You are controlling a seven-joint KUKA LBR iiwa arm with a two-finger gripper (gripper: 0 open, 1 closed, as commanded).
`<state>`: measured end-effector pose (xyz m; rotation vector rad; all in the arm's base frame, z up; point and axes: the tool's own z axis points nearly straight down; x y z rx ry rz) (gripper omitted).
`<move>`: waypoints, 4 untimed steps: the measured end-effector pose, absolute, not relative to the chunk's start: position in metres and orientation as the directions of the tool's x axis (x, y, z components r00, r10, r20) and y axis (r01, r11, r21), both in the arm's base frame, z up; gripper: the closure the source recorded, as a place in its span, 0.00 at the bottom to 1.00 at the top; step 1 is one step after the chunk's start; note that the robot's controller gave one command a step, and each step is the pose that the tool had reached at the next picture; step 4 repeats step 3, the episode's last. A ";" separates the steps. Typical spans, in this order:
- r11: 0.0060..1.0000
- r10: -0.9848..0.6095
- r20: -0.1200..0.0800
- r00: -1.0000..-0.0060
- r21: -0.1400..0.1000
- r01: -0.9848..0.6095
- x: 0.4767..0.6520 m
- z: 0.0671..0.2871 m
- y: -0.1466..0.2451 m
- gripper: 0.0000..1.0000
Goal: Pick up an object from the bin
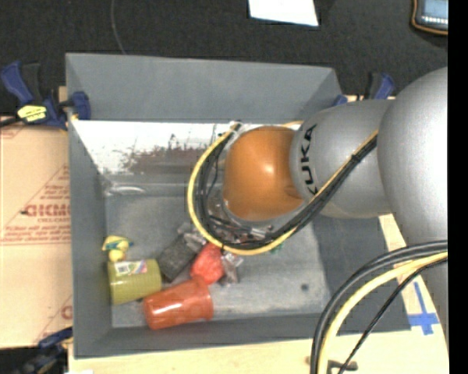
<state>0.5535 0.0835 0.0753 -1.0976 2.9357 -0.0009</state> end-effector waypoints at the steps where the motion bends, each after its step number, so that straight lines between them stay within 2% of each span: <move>1: 0.755 -0.655 0.004 -0.755 0.002 -0.655 0.550 0.088 0.082 1.00; 2: 0.757 -0.654 0.003 -0.757 0.003 -0.654 0.550 0.126 0.083 1.00; 3: 0.759 -0.652 -0.004 -0.759 -0.001 -0.652 0.552 0.153 0.083 1.00; 4: 0.759 -0.652 -0.004 -0.759 -0.001 -0.652 0.552 0.153 0.083 1.00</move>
Offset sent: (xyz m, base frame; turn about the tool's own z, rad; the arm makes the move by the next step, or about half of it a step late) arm -0.0017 -0.0005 0.1217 0.0001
